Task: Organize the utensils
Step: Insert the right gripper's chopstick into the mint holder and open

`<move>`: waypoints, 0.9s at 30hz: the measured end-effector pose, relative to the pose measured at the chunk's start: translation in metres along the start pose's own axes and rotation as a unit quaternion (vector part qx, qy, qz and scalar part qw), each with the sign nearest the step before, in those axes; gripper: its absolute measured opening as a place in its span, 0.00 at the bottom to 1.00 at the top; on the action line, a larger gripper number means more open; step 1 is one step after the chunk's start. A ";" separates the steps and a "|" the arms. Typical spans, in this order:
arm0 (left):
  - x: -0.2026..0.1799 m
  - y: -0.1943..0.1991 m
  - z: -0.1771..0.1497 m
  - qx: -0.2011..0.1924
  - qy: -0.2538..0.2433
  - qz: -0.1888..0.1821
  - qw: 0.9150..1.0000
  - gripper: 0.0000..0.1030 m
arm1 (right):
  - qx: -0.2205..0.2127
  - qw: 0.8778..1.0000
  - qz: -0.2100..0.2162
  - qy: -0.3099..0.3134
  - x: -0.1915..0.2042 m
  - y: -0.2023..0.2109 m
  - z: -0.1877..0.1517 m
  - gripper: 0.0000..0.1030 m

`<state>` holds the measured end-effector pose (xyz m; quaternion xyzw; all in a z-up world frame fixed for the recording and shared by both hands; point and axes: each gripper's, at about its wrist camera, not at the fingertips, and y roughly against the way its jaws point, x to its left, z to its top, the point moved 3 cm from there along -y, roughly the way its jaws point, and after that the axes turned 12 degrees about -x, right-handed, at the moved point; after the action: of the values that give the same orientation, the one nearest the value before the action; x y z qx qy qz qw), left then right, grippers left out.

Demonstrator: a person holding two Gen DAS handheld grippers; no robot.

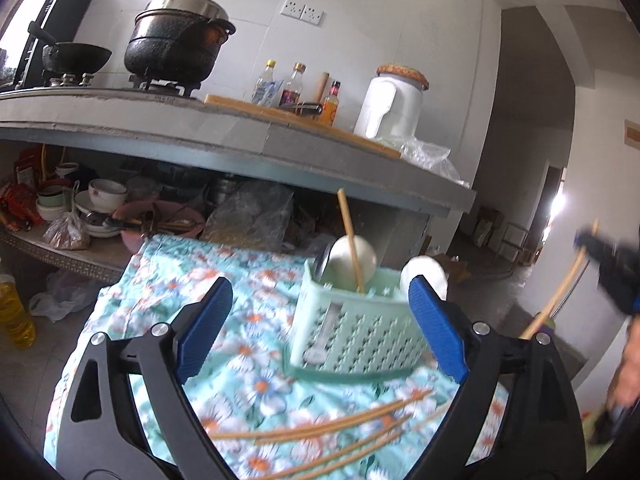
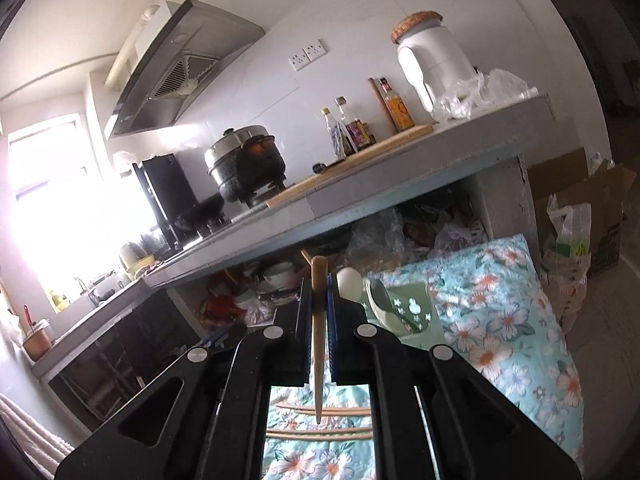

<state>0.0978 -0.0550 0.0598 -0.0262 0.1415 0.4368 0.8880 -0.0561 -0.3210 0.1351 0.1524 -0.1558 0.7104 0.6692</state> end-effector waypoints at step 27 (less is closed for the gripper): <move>0.025 0.039 -0.074 0.093 0.016 0.004 0.996 0.85 | 0.046 0.987 -0.062 0.143 0.013 -0.133 -0.012 0.08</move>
<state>0.0643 -0.0242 -0.0152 0.0496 0.1957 0.4251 0.8823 0.0762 -0.2961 0.1319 0.0894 -0.0154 0.6884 0.7197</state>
